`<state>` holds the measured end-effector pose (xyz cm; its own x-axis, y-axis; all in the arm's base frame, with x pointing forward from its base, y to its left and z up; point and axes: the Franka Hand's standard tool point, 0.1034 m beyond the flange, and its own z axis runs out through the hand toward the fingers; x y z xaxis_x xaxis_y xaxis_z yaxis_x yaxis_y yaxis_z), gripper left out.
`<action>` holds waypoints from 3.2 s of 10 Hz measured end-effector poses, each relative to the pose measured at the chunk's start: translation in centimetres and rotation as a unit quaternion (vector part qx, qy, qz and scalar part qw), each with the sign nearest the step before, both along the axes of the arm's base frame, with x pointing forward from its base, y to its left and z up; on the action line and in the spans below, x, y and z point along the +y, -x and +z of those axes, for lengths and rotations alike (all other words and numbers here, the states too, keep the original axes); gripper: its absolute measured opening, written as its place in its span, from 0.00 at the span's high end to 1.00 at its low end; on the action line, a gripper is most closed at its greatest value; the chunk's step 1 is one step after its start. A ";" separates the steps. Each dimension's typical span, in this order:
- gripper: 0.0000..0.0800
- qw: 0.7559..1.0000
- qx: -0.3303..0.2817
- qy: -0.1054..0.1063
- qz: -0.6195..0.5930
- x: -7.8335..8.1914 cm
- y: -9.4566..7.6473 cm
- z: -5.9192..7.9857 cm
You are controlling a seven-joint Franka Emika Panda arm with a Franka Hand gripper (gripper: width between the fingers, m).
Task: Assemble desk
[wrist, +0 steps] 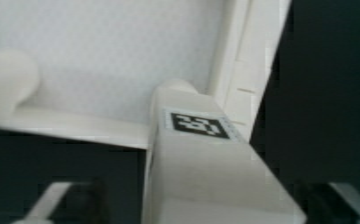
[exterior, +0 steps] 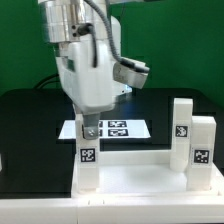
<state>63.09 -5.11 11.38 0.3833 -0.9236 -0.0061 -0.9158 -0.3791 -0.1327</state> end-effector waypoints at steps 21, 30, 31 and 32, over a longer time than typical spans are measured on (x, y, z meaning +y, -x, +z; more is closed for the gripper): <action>0.64 0.996 -0.017 -0.019 -0.090 -1.1 0.5 -0.4; 0.21 0.996 -0.013 0.010 0.091 0.8 0.5 -1.3; 0.19 0.993 -0.017 0.014 0.116 0.6 0.4 -1.2; 0.19 0.989 -0.019 0.019 0.148 0.5 0.4 -1.2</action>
Offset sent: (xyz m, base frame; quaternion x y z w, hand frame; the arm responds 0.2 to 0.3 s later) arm 0.0000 0.0000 0.0000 0.0000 0.0000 -0.1938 0.9810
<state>62.67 -4.64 10.16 0.6367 -0.7697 0.0462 -0.7582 -0.6358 -0.1443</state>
